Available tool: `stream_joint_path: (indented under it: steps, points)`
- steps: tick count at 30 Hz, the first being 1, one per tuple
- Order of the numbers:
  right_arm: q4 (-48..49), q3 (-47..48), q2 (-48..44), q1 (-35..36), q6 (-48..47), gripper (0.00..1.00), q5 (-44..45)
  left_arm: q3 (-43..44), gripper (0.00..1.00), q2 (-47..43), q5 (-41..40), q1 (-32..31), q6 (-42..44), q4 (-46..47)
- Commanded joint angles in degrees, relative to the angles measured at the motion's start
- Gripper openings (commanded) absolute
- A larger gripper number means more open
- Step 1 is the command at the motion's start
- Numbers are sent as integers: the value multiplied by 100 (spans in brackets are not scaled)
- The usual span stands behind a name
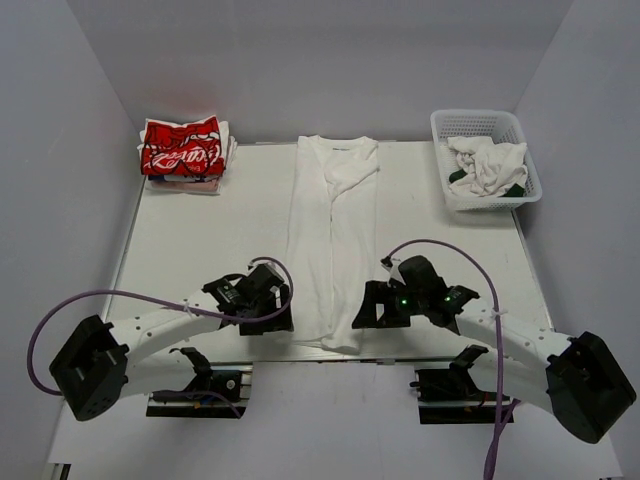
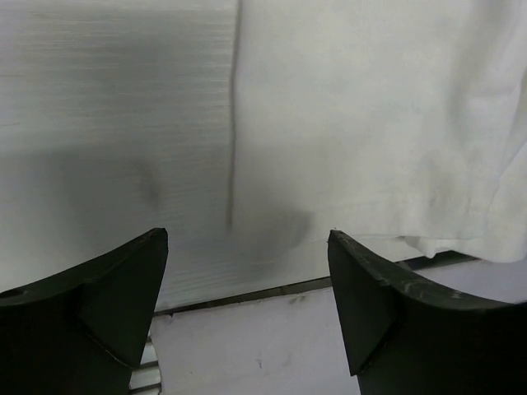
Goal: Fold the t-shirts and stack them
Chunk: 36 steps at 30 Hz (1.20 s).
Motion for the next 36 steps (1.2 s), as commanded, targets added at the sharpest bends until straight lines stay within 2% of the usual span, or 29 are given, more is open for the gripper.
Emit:
stream_joint_path:
  steps: [1,3,6,7,10,11,15,16,17,18,20,22,24,25,26,29,31,32,33,36]
  points:
    - [143,-19,-76,253,608,91,-372,-142,87,179,555,22,141,649]
    - [309,-194,161,350,801,91,-547,-194,82,417,660,22,141,780]
    - [388,-353,590,500,828,91,-627,-317,66,557,730,22,141,842]
    - [493,-370,654,518,837,91,-679,-370,58,558,731,22,141,981]
    - [512,-353,839,667,863,85,-742,-475,45,611,819,22,141,1062]
    - [512,-362,856,737,898,84,-672,-476,34,611,819,22,141,1123]
    - [591,-432,970,790,934,72,-469,-589,9,611,871,22,141,1176]
    - [591,-415,1058,808,934,63,-478,-590,4,611,871,22,80,1176]
    - [591,-432,1128,817,960,58,-487,-590,0,611,871,22,80,1176]
    - [582,-458,1155,825,978,50,-478,-590,0,611,819,22,80,1124]
    - [600,-476,1243,834,978,44,-329,-590,0,611,819,22,80,1123]
    - [643,-424,1304,843,952,29,-136,-643,0,453,819,22,80,1176]
    - [609,-380,1322,843,855,20,-57,-643,0,348,767,22,80,1114]
    - [635,-292,1322,860,846,7,40,-643,0,234,766,22,80,1114]
    - [617,-283,1313,878,829,0,58,-643,0,172,714,22,80,1045]
    - [233,-38,1130,948,793,0,190,-581,0,-65,713,22,141,843]
    - [-582,181,884,1036,793,0,120,-310,0,-171,713,22,219,528]
    - [-587,374,883,1089,793,0,76,-309,0,-172,713,22,220,526]
    - [-1239,429,691,1124,811,0,50,-187,0,-259,713,-39,220,308]
    - [-1832,517,339,1273,977,0,-108,-107,0,-339,994,-40,220,104]
